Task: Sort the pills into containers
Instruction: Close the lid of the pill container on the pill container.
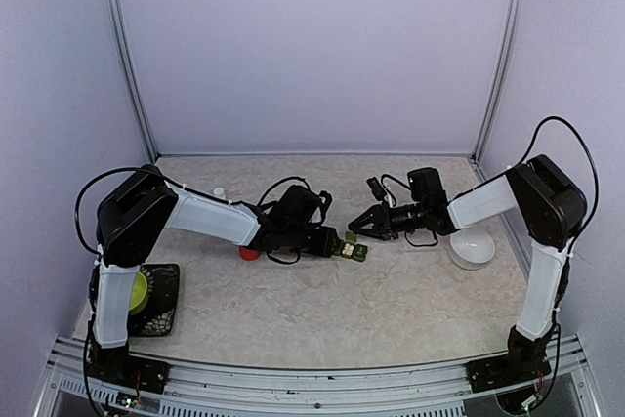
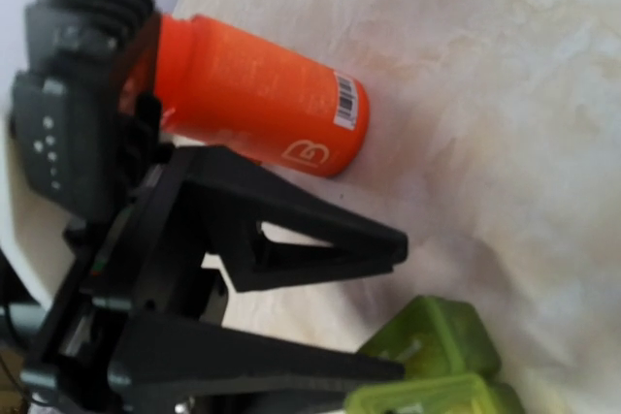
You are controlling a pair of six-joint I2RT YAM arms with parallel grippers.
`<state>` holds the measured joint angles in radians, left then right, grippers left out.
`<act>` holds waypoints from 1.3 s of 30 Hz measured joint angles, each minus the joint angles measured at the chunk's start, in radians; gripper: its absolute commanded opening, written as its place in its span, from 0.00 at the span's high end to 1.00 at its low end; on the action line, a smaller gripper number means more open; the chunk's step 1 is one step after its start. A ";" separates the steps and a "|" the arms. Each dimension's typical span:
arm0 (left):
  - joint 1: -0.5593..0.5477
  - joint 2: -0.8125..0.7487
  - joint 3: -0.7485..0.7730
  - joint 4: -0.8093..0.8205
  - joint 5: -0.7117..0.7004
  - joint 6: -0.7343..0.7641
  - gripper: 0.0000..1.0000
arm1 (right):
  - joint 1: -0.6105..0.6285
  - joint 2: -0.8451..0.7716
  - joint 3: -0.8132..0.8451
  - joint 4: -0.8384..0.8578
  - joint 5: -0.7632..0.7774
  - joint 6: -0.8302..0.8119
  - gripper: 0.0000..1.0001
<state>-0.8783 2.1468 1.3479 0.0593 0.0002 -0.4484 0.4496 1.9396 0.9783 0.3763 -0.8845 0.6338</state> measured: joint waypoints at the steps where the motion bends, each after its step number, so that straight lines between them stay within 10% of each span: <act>1: 0.001 0.000 0.000 0.000 0.000 0.000 0.51 | 0.000 0.000 0.000 -0.002 -0.002 -0.003 0.74; 39: 0.010 0.000 0.000 0.000 0.000 0.000 0.51 | 0.094 0.065 0.112 -0.268 0.164 -0.146 0.96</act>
<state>-0.8688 2.1468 1.3479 0.0589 0.0002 -0.4484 0.5438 2.0048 1.0901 0.1085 -0.7204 0.4873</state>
